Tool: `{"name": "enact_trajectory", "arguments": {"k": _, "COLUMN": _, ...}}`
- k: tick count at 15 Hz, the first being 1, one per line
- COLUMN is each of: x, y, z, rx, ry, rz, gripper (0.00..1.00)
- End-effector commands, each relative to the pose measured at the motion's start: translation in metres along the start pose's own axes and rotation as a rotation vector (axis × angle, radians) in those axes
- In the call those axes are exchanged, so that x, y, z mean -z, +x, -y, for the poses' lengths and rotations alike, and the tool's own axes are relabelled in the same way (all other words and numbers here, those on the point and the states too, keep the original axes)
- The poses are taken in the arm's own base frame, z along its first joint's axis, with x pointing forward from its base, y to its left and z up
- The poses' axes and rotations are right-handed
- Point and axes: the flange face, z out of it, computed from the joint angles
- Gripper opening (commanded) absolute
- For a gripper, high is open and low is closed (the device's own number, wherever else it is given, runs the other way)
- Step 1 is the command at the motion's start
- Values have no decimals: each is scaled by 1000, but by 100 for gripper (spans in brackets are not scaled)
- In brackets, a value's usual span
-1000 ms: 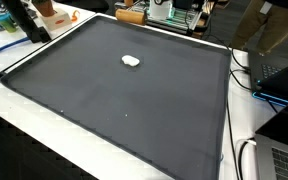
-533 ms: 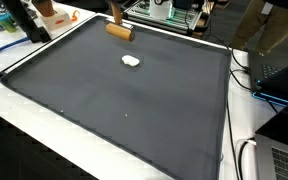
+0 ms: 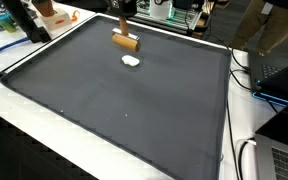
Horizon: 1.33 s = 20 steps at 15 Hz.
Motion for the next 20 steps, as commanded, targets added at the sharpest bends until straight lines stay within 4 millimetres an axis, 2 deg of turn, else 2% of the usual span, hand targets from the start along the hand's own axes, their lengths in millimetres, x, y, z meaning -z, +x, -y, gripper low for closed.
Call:
{"name": "enact_trajectory", "arguments": {"k": 1, "x": -23, "y": -2, "z": 18, "rx": 29, "ry": -37, "rz": 11, "gripper": 23}}
{"name": "enact_trajectory", "arguments": {"k": 3, "x": -26, "y": -8, "z": 24, "rx": 157, "ry": -71, "rz": 40, "gripper": 23}}
{"name": "enact_trajectory", "arguments": {"k": 5, "x": -12, "y": -29, "z": 22, "rx": 263, "ry": -119, "rz": 53, "gripper": 23}}
{"name": "enact_trajectory", "arguments": {"k": 7, "x": -4, "y": -38, "z": 26, "rx": 362, "ry": -160, "rz": 55, "gripper": 23}}
{"name": "enact_trajectory", "arguments": {"k": 10, "x": -1, "y": -32, "z": 38, "rx": 414, "ry": -139, "rz": 0, "gripper": 23}}
{"name": "enact_trajectory", "arguments": {"k": 13, "x": -8, "y": -24, "z": 43, "rx": 401, "ry": -109, "rz": -9, "gripper": 23}}
{"name": "enact_trajectory", "arguments": {"k": 20, "x": -39, "y": -3, "z": 41, "rx": 376, "ry": -100, "rz": -8, "gripper": 23}}
